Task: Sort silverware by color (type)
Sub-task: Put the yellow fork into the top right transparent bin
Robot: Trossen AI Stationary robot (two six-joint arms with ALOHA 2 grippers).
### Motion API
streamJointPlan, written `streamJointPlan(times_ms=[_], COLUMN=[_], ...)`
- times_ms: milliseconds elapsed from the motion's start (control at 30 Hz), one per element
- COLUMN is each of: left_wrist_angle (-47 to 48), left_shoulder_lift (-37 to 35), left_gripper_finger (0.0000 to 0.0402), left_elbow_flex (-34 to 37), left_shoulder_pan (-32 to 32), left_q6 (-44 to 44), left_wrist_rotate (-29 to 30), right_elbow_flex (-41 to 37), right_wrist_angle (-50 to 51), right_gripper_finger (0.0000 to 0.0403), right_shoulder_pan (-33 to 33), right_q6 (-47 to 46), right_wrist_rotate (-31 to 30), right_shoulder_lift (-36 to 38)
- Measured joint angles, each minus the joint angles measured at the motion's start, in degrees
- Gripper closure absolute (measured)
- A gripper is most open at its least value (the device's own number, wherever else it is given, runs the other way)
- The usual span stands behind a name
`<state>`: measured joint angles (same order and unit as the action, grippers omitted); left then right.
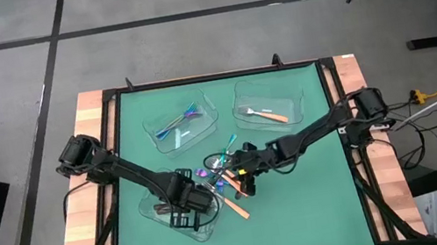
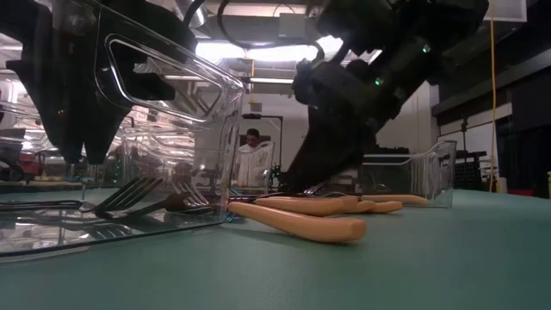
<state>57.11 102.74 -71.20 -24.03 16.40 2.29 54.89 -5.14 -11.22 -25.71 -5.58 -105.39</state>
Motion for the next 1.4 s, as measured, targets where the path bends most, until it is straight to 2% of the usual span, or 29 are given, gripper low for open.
streamJointPlan(times_ms=[267,667,1167,1267,1400], left_wrist_angle=[-0.6,-0.9,-1.1,-1.1,-1.1], left_shoulder_lift=[0.0,0.0,0.0,0.0,0.0], left_gripper_finger=[0.0301,0.0301,0.0301,0.0301,0.0301], left_elbow_flex=[0.0,0.0,0.0,0.0,0.0], left_shoulder_pan=[0.0,0.0,0.0,0.0,0.0], left_q6=[0.0,0.0,0.0,0.0,0.0], left_wrist_rotate=[0.1,0.2,0.2,0.2,0.2], right_elbow_flex=[0.0,0.1,0.0,0.0,0.0], right_wrist_angle=[-3.3,-1.2,2.6,2.6,2.7], right_gripper_finger=[0.0249,0.0249,0.0250,0.0264,0.0304], right_shoulder_pan=[0.0,0.0,0.0,0.0,0.0], right_q6=[0.0,0.0,0.0,0.0,0.0], right_wrist_rotate=[-0.4,-7.3,-7.4,-7.4,-6.9], right_shoulder_lift=[-2.7,-3.6,-3.6,-3.6,-3.6])
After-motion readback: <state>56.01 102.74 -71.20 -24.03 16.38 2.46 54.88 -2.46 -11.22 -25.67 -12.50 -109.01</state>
